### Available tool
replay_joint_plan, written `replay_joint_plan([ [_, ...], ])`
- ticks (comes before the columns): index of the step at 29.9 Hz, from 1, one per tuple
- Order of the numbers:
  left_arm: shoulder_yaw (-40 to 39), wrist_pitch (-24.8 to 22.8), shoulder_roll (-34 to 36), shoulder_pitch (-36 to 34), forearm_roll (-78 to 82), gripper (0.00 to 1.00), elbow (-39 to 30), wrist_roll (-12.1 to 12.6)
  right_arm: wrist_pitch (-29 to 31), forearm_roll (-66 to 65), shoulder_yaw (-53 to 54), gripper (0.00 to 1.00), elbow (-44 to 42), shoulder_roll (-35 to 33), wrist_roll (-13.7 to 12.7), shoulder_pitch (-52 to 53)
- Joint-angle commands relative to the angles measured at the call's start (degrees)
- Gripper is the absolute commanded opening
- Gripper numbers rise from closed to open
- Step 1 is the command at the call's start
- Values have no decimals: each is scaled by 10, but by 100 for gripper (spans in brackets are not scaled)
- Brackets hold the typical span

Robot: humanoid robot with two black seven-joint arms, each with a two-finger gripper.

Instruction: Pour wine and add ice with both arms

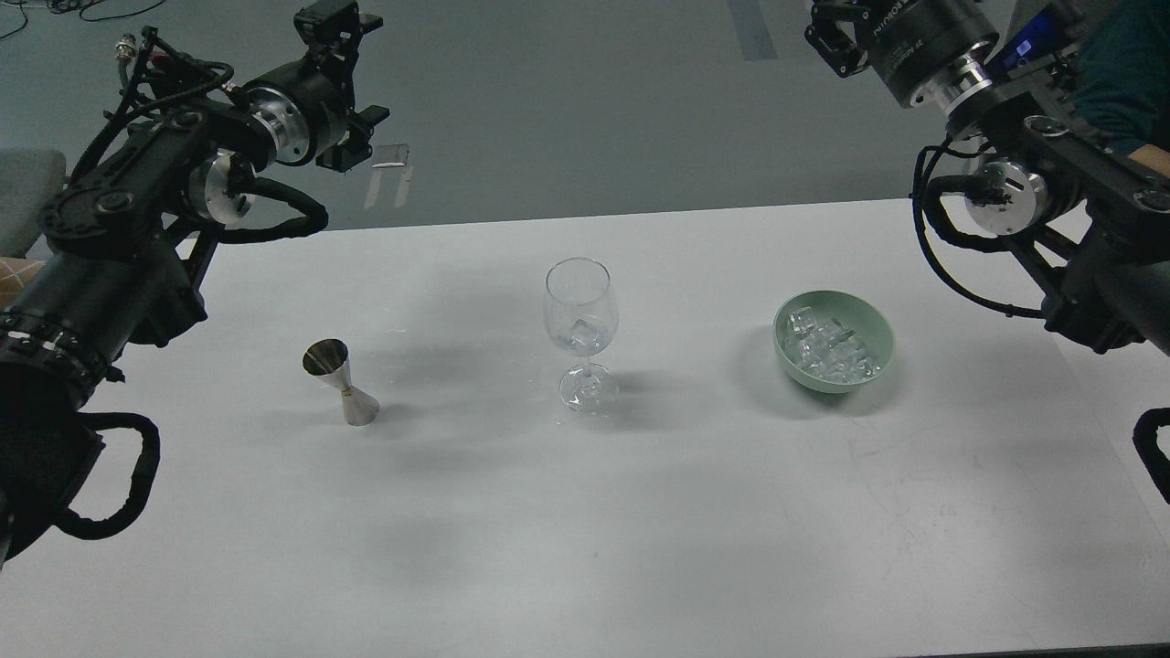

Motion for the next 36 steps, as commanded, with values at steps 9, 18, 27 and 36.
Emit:
replay_joint_plan([
  [9, 64, 15, -1, -5, -1, 98, 0, 0, -1, 0, 0, 100, 0, -1, 0, 0],
  [18, 55, -1, 0, 0, -28, 98, -8, -132, -1, 0, 0, 100, -1, 1, 0, 0],
  [27, 54, -45, 2, 7, -140, 99, -11, -198, -1, 0, 0, 100, -1, 0, 0, -4],
  [36, -2, -61, 0, 14, -175, 98, -11, -223, -1, 1, 0, 100, -1, 2, 0, -8],
])
